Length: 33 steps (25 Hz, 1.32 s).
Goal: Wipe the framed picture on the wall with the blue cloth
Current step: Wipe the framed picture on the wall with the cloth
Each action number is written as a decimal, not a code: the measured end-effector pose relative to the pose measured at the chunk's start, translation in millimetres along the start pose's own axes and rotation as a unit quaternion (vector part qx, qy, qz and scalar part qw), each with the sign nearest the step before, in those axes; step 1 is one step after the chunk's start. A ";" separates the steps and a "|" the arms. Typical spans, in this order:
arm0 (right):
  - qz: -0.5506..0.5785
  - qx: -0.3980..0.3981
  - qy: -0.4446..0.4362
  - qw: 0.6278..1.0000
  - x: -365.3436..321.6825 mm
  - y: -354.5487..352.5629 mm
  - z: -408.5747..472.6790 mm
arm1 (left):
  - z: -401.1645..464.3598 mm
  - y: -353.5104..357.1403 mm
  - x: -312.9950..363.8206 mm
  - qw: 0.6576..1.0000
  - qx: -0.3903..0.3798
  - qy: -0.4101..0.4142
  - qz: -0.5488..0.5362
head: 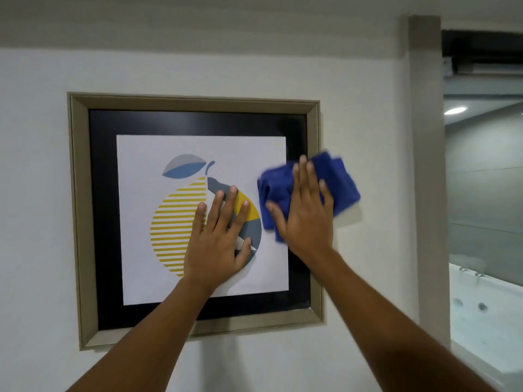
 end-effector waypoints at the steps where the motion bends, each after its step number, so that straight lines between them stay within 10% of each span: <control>1: 0.003 -0.019 0.005 1.000 0.8 9.9 -40.8 | -0.3 0.3 0.4 1.000 -0.007 -0.002 -0.001; 10: 0.009 -0.135 0.063 0.989 -3.8 35.9 -190.2 | -10.7 -5.3 17.2 0.998 -0.048 -0.032 -0.035; 21: -0.111 -0.084 -0.270 0.953 38.9 23.0 -122.3 | -32.2 -2.4 0.3 0.998 -0.050 0.036 -0.009; 33: -0.041 0.002 -0.039 0.998 18.8 -24.1 70.6 | -33.7 1.1 -0.5 0.999 -0.029 0.034 0.001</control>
Point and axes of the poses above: each hand's wrist, its own z-axis towards the middle knuckle, its own y-axis out of the palm, x = y × z, the point moved 5 cm from there along z, towards the middle knuckle
